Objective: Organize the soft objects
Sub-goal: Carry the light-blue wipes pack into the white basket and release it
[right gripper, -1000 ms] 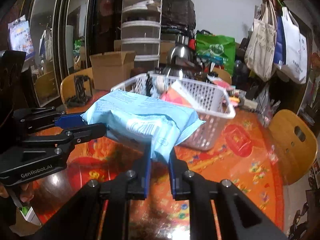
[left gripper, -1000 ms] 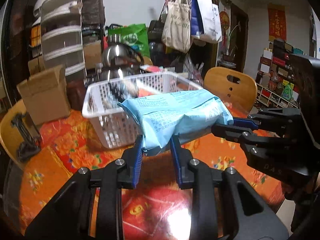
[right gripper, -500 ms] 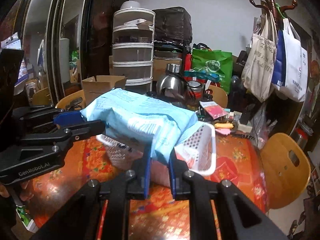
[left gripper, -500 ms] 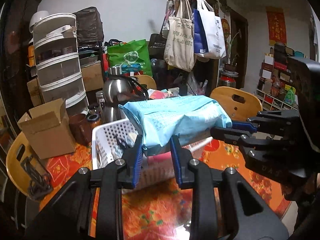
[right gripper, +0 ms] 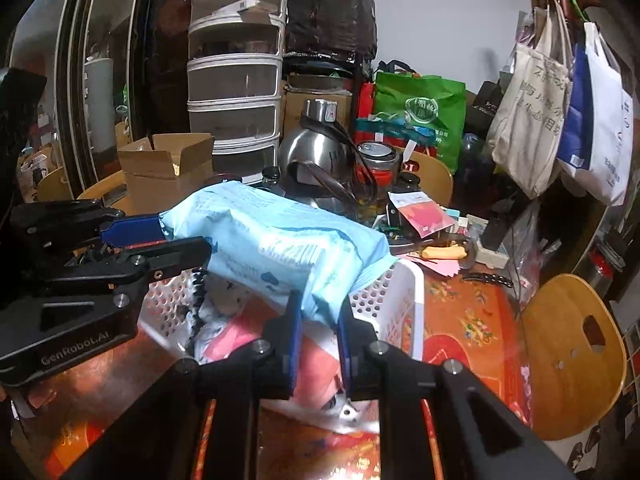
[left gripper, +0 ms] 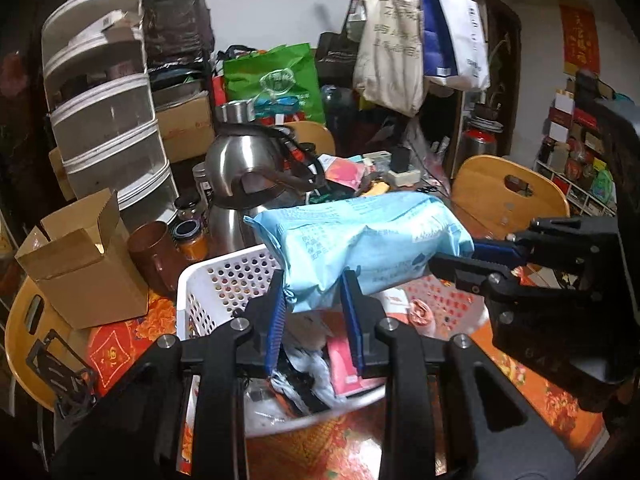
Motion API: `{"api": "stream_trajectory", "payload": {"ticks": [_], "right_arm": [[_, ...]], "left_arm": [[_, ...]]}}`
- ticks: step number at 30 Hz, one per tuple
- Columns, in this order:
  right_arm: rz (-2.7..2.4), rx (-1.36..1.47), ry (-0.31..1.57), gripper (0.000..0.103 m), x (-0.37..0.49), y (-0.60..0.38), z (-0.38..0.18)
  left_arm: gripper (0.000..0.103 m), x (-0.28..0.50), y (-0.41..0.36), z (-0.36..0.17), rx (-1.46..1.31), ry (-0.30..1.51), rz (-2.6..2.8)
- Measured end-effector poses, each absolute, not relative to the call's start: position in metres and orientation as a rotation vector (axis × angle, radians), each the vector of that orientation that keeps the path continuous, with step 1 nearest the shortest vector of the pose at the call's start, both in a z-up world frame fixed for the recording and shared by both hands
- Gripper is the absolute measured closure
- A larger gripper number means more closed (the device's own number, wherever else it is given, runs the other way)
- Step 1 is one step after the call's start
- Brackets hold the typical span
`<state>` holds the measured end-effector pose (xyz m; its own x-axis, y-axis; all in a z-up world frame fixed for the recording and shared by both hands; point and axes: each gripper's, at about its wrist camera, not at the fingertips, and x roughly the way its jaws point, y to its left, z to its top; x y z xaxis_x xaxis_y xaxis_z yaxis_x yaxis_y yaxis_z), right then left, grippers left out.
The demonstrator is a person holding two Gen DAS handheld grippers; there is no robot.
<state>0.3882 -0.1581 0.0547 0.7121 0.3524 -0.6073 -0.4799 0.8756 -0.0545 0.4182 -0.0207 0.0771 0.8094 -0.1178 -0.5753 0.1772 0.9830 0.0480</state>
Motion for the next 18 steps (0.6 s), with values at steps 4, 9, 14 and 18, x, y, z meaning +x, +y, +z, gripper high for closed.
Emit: {"api": "stream_trajectory", "payload": {"ticks": [4,9,14,18], "right_arm": [[0.476,-0.174,0.624,0.087,0.406,-0.156,0.048],[0.453,-0.177,0.696,0.074,0.419,-0.147,0.026],[0.429,-0.151,0.739,0.04,0.421,-0.152,0.009],[0.405,-0.161,0.73,0.033,0.415,-0.158,0.012]], "left_arm": [[0.076,0.44,-0.013,0.067,0.083,0.632,-0.134],[0.072,0.461,-0.004,0.047,0.095,0.663,-0.088],[0.033,0.461,0.008,0.035,0.064,0.678,-0.081],[0.02,0.45,0.017,0.036,0.048,0.652,-0.061]]}}
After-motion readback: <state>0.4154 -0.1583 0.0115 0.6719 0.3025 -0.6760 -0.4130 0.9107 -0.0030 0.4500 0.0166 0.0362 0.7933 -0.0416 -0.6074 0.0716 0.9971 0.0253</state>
